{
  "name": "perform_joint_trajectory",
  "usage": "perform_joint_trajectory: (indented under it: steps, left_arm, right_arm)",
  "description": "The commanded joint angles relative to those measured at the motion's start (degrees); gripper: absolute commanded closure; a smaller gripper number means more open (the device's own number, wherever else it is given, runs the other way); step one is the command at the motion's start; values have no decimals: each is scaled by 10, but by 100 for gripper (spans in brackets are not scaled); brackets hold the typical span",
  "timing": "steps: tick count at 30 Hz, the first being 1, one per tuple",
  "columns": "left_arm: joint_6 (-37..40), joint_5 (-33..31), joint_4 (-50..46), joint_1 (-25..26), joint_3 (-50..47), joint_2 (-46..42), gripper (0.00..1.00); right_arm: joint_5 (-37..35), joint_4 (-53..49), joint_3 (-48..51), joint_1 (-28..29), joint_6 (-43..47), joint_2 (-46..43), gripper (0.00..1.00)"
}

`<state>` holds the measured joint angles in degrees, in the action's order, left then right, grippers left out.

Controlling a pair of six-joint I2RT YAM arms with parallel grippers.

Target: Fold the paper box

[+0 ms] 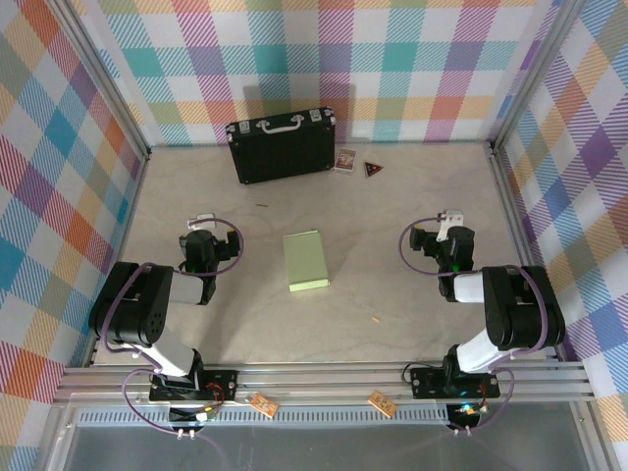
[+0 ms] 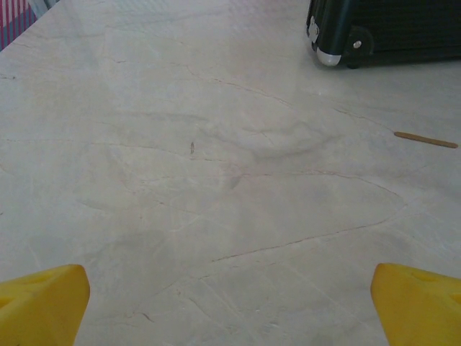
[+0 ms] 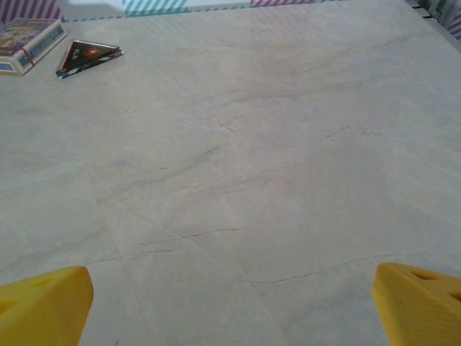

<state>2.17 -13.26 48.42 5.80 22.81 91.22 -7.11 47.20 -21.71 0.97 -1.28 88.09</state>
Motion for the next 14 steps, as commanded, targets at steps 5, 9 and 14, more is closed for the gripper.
perform_joint_trajectory:
  steps: [5,9,14]
  left_arm:
    - [-10,14,15,-4,4,-8,1]
    - [-10,14,16,-4,3,-8,1]
    - [-9,12,20,-4,1,-9,0]
  right_arm:
    - [39,11,-15,3,1,0,1]
    - [45,0,-22,0,-2,3,1]
    - [48,19,-10,0,1,-3,1]
